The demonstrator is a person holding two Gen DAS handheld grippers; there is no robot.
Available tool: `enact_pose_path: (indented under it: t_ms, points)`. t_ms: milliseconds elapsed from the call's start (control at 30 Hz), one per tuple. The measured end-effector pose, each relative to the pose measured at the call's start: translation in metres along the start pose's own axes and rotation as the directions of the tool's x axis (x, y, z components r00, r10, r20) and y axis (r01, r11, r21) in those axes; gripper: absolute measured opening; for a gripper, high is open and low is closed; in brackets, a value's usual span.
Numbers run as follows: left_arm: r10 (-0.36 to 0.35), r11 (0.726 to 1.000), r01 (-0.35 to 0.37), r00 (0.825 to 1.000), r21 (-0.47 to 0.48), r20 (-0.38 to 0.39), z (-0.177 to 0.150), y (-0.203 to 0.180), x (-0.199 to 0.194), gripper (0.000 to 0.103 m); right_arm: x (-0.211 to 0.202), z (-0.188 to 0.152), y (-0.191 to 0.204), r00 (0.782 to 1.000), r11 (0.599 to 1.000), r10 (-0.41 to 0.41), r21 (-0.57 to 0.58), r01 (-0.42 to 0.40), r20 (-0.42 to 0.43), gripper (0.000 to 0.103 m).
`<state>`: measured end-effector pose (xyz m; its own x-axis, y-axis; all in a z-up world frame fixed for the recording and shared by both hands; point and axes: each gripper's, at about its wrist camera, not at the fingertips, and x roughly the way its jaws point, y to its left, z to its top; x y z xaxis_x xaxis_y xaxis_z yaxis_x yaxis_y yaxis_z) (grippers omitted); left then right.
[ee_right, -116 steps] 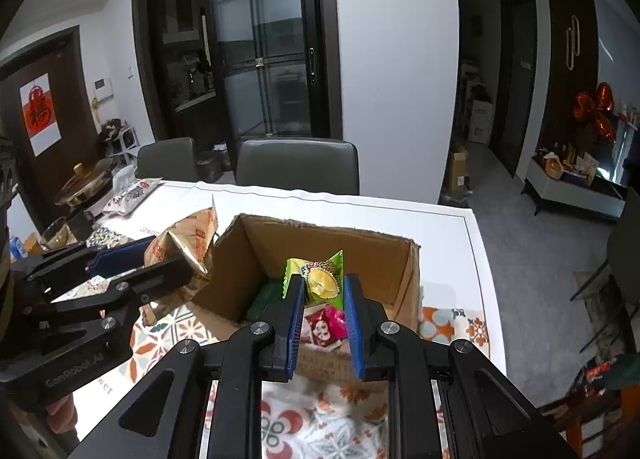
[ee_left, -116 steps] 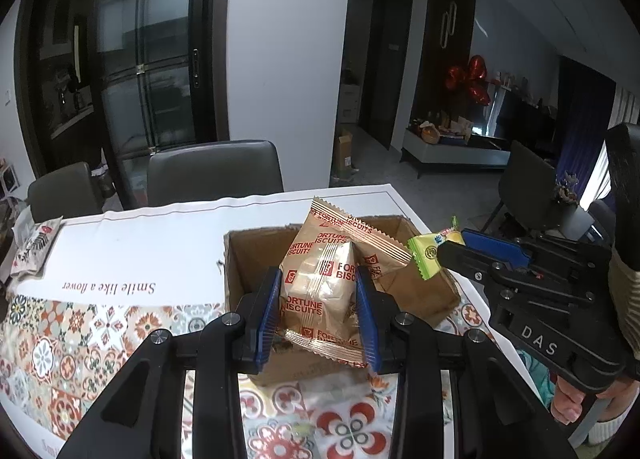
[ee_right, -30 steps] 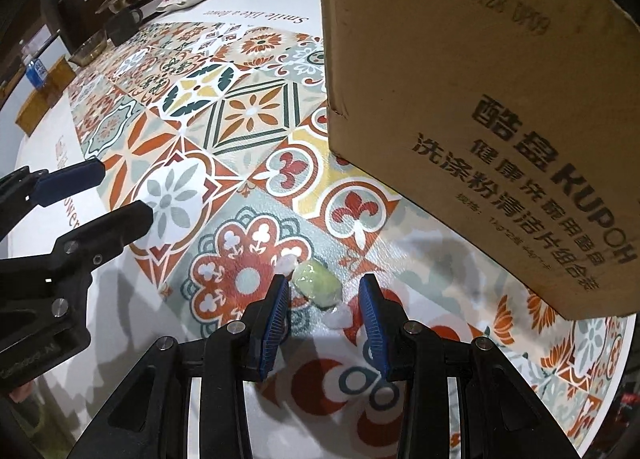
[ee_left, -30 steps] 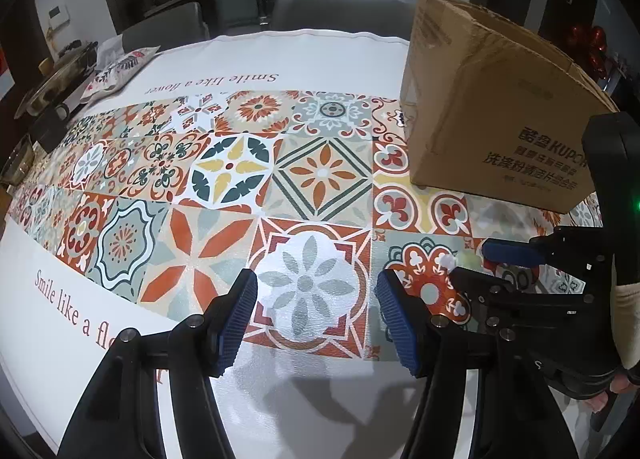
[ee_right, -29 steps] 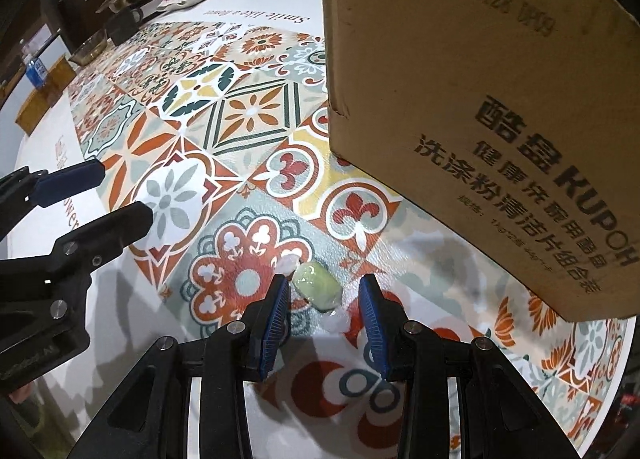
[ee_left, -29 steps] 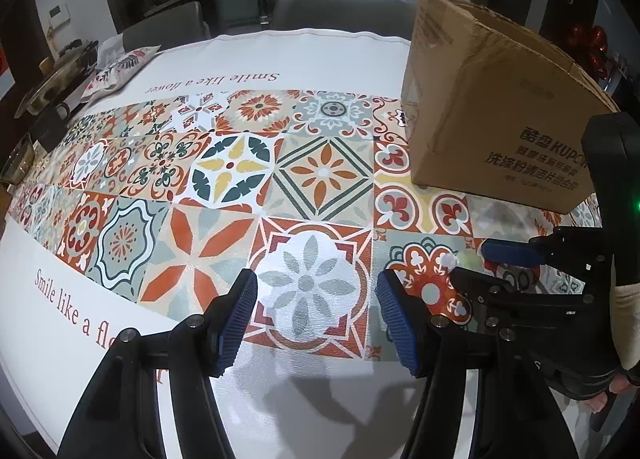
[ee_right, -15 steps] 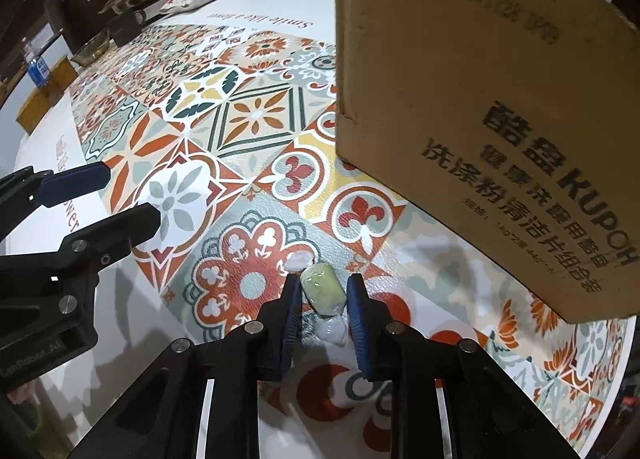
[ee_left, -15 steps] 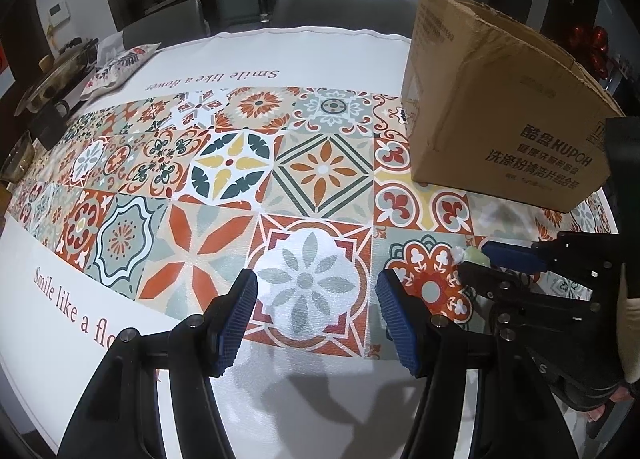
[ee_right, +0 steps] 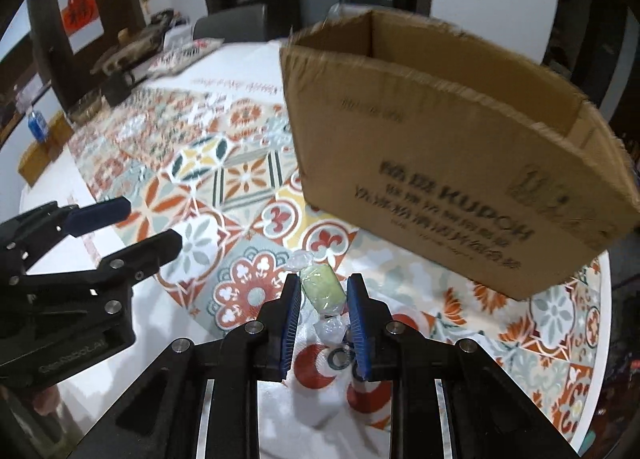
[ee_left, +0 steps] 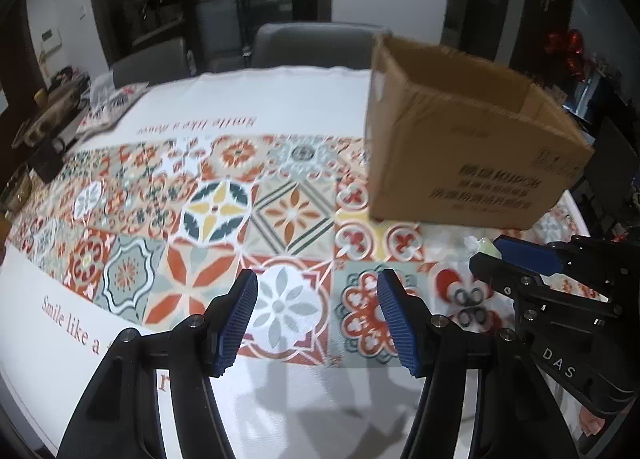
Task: Organize snacks
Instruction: 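Lift the candy with the right tool and carry it over the box, then open the right tool to drop the candy into the box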
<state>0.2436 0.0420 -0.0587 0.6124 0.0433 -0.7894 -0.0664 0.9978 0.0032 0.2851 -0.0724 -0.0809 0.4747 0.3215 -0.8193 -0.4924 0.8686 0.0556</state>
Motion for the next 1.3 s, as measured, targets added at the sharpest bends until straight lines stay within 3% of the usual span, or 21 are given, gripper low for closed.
enact_pose_path:
  t_ms: [633, 1067, 1167, 1300]
  points:
    - [-0.059, 0.994, 0.044, 0.986, 0.101, 0.154, 0.059, -0.039, -0.064, 0.065, -0.094, 0.022, -0.034, 0.978, 0.990, -0.091, 0.124, 0.069, 0.188, 0.025]
    - [-0.081, 0.986, 0.056, 0.985, 0.160, 0.150, 0.119, -0.057, -0.068, 0.071, -0.127, 0.062, -0.063, 0.958, 0.976, -0.187, 0.155, 0.156, 0.217, 0.025]
    - [-0.114, 0.983, 0.089, 0.981, 0.162, 0.157, 0.131, -0.060, -0.066, 0.078, -0.127, 0.073, -0.072, 0.960, 0.973, -0.192, 0.168, 0.158, 0.205, 0.025]
    - [-0.101, 0.983, 0.073, 0.981, 0.169, 0.164, 0.145, -0.065, -0.061, 0.090, -0.122, 0.086, -0.086, 0.964, 0.972, -0.182, 0.186, 0.147, 0.192, 0.025]
